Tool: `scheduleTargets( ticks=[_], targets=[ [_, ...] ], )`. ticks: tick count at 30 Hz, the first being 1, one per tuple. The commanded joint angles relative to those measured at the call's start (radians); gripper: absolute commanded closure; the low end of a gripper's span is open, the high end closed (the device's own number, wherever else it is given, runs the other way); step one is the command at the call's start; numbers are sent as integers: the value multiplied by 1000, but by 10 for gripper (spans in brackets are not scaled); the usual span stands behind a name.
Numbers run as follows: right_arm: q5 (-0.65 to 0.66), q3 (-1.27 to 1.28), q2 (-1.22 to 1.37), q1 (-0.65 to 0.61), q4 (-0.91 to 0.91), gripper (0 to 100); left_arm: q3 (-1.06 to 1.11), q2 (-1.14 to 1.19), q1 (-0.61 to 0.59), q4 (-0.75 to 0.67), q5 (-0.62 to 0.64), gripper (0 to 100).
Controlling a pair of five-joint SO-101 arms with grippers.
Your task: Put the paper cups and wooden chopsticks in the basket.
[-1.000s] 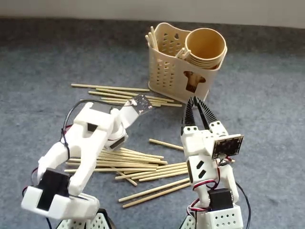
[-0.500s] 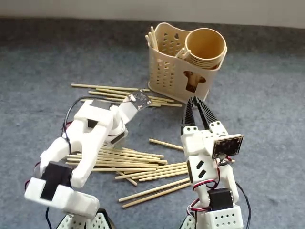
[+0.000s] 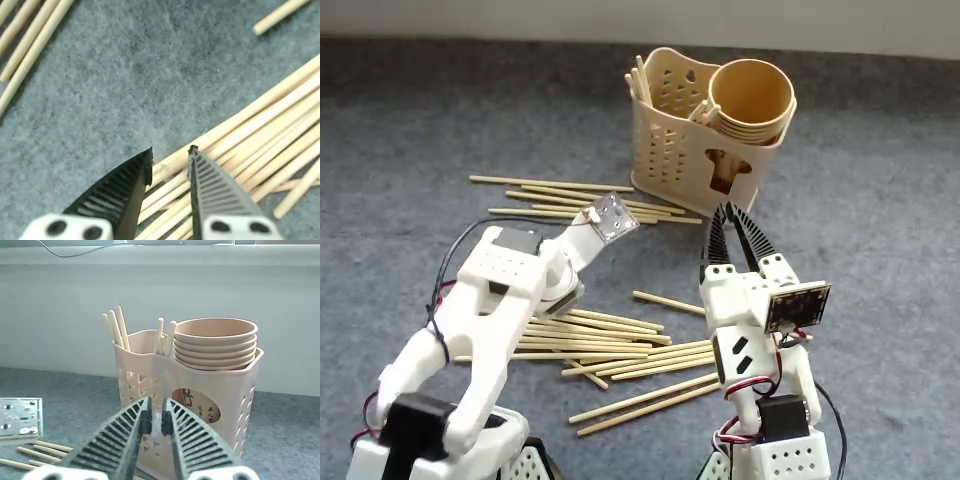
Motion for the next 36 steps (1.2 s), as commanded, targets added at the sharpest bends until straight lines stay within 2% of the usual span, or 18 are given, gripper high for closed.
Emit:
scheduleTargets(
  ticks=[1,4,8,10,14,20,26,31,36],
  targets=[
    [9,88,-12,12,-4,950,68,-90,16,-3,-6,853],
    [9,88,-12,12,-4,950,82,-45,12,-18,-6,853],
    [9,88,-12,12,-4,950,54,68,7,-106,-5,854],
    [9,88,-12,12,-4,950,2,125,7,-81,-2,857],
    [9,88,-12,10,-4,950,-96,223,13,-9,-6,931],
    [9,88,-12,10,-4,950,-119,255,16,11,-8,995],
    [9,88,-12,10,-4,950,-127,249,16,11,-3,991],
    [9,88,-12,10,-4,950,-127,249,5,11,-2,865],
    [9,88,-12,10,-4,950,-122,174,5,21,-6,859]
  ],
)
